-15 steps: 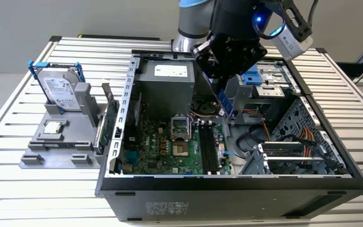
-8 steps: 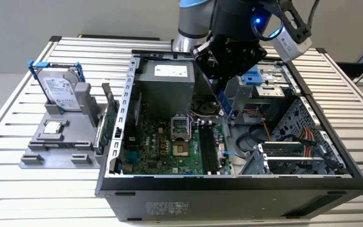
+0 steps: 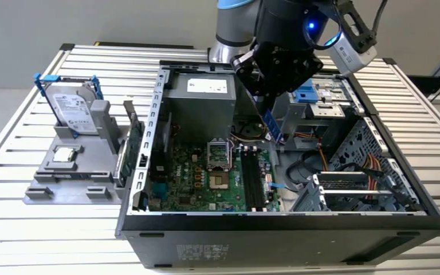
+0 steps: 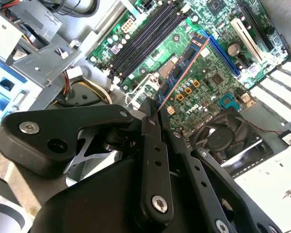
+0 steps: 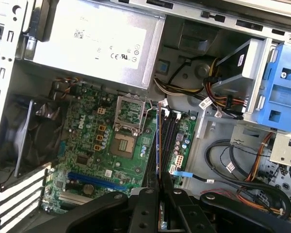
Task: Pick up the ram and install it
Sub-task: 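Insert the ram into the slot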
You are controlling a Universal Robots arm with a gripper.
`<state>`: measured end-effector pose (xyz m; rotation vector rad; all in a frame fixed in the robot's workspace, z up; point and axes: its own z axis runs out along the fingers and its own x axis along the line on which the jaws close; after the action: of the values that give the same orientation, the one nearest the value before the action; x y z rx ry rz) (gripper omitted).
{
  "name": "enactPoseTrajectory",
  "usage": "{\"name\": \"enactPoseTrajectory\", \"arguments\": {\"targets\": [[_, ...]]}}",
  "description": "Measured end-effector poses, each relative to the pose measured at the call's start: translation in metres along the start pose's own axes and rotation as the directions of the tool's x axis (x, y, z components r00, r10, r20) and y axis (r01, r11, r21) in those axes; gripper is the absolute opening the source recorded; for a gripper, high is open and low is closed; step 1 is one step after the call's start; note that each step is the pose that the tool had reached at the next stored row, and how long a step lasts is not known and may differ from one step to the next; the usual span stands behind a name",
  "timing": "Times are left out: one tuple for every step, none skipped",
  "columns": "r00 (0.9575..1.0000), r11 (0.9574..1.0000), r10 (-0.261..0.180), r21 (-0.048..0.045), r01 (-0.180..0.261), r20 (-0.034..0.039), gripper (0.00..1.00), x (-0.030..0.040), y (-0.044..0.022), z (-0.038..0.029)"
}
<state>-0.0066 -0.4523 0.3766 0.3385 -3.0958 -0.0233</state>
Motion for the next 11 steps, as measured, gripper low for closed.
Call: {"name": "enactPoseTrajectory", "arguments": {"targets": [[1.0,1.0,0.0,0.0,0.0,0.0,0.0,0.0,0.0,0.0],[1.0,1.0,0.0,0.0,0.0,0.0,0.0,0.0,0.0,0.0],[1.0,1.0,0.001,0.0,-0.001,0.0,0.0,0.0,0.0,0.0],[1.0,1.0,0.001,0.0,-0.001,0.0,0.0,0.0,0.0,0.0001],[1.0,1.0,0.001,0.0,-0.001,0.0,0.0,0.0,0.0,0.0001],[1.0,1.0,0.001,0.0,-0.001,0.0,0.0,0.0,0.0,0.0001],[1.0,1.0,0.002,0.0,-0.002,0.0,0.0,0.0,0.0,0.0001],[1.0,1.0,0.005,-0.0002,-0.005,0.0001,0.0,0.0,0.0001,0.0001],[0.9999,0.9999,0.013,-0.0004,-0.013,0.0003,0.0,0.0,0.0002,0.0001],[0.9998,0.9998,0.022,-0.0007,-0.022,0.0005,0.0,-0.0001,0.0002,0.0002],[0.9995,0.9995,0.03,-0.001,-0.03,0.0006,0.0,0.0,0.0002,0.0002]]}}
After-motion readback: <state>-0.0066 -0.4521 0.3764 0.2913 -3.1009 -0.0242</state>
